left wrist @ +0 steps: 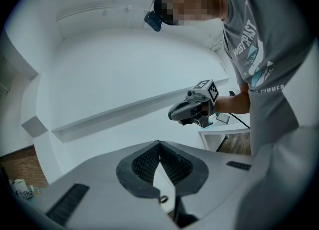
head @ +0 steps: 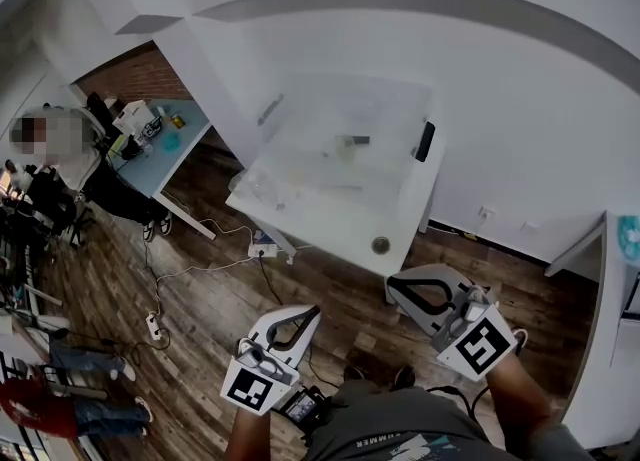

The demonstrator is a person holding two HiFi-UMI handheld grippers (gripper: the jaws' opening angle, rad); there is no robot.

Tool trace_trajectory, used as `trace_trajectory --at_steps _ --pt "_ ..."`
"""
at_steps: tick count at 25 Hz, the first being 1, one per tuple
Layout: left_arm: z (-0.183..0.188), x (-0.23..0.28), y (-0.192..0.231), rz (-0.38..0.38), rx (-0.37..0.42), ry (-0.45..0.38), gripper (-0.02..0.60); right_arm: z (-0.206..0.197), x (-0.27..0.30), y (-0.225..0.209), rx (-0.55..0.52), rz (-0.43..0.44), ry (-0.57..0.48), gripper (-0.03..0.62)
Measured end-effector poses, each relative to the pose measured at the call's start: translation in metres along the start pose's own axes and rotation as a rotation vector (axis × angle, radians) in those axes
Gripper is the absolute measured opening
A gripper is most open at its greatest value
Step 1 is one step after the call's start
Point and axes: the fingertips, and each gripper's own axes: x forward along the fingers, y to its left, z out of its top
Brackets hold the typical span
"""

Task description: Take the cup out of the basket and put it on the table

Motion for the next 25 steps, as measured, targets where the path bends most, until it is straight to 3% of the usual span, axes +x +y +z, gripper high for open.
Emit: trace_trajectory --at_steps 6,10,13,25 --pt "-0.003 0.012 0.032 0.033 -0.081 -0.099 0.009 -0.010 0.023 -0.017 0.012 -0.011 0.014 0.012" --pt "-0.017 0.015 0.059 -0.001 -0.047 -0.081 0.009 -0.012 0.043 -0.026 0.024 -0.030 0.047 0.012" --pt "-0.015 0.019 0.084 0.006 -0.080 -0.148 0.009 -0.008 0.060 -0.039 0.005 -0.056 0.053 0.012" --pt "-0.050 0.037 0.149 -0.111 0.006 -0.140 0.009 -0.005 0.124 -0.073 -0.018 -0.130 0.111 0.012"
